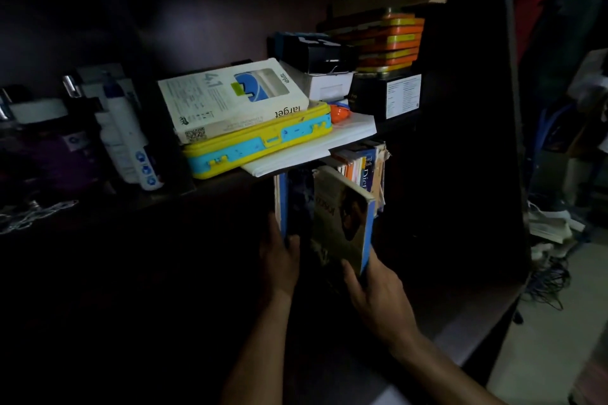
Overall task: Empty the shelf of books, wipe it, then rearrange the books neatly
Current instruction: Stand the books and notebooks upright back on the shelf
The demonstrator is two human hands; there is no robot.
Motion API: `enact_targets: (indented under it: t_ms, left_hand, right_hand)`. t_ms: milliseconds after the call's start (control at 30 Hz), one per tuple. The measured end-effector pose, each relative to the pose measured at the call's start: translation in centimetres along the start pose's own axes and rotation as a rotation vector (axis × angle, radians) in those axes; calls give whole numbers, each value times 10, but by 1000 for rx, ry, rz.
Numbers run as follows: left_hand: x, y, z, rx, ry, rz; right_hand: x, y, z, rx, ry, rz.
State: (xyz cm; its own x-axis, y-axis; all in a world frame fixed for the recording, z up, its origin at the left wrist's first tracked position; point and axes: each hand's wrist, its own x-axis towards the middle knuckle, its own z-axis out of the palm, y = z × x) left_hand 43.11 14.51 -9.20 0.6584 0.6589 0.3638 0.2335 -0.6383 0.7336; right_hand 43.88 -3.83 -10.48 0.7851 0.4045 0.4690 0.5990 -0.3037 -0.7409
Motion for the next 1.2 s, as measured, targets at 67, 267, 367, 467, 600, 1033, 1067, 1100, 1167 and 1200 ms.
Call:
enact_targets:
  t_ms: [67, 267, 367, 467, 600, 1033, 1067, 1100, 1167, 1200]
  left_hand:
    - [0, 2, 0, 20, -4, 24]
    - [-5, 1, 6, 29, 31, 31]
    - [-2, -2, 11, 54, 33, -2]
    - [1, -2, 16, -24, 40, 80]
    - [-1, -2, 18, -87, 46, 97]
    - [0, -2, 20, -49, 56, 89]
    - [-1, -2, 20, -47, 56, 92]
    - [-1, -2, 20, -48, 60, 99]
    - [0, -2, 20, -53, 58, 105]
    - [-1, -2, 20, -51, 52, 110]
  right_hand:
    - [10, -1, 6, -27, -19, -26]
    - [44, 2, 20, -166, -5, -21]
    - [49, 7, 26, -206, -8, 20]
    - [49, 8, 26, -178, -10, 39]
    - [48, 8, 21, 20, 45, 80]
    - [51, 25, 27, -46, 112, -107]
    - [51, 25, 27, -61, 97, -129]
    - [51, 25, 28, -81, 77, -143]
    - [53, 25, 30, -133, -14, -163]
    - [53, 25, 31, -163, -75, -177]
